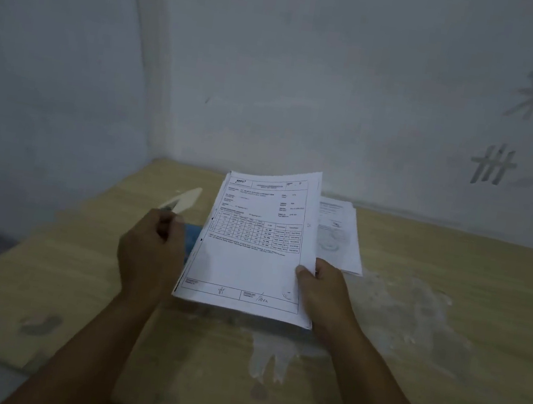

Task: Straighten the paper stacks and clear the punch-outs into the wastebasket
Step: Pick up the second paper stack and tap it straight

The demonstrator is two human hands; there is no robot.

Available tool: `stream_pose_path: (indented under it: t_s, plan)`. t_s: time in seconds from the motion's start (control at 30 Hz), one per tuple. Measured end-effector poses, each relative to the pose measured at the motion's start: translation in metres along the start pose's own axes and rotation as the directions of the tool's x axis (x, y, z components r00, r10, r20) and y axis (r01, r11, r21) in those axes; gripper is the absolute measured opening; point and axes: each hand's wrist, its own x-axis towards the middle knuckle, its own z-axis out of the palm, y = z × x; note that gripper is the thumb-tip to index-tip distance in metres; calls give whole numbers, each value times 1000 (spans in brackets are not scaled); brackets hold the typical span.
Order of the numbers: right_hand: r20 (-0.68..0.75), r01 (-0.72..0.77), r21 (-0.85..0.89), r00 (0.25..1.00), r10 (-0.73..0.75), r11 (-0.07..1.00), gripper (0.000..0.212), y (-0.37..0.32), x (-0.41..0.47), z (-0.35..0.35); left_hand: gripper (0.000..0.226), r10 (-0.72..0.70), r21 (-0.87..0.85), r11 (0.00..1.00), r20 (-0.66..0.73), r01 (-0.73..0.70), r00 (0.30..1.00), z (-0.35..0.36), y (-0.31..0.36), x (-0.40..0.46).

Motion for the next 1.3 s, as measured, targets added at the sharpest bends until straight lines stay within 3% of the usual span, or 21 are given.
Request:
stream_pose_path:
  t_s: [0.17, 0.5, 0.8, 1.1, 1.3]
  plan:
    - [61, -6, -42, 998, 8, 999, 23, -4, -5, 29, 15, -63, -56, 997, -72, 59, 995, -16, -15, 35]
    - [104, -14, -71, 994, 22, 997, 26, -16, -11, 73, 14, -81, -33, 996, 167, 87, 983, -3, -27, 88]
    - [174, -50, -74, 983, 62, 996, 28, -24, -8, 85, 12, -71, -32, 995, 371, 89, 926, 21, -36, 106]
    - [258, -117, -44, 958, 124, 992, 29, -27, -5, 80, 15, -39, -56, 996, 409, 68, 912, 35, -28, 105]
    - [218, -99, -126, 968, 125, 987, 31, -31, -1, 83, 19, -18, -69, 996, 463, 57, 886, 39, -32, 106]
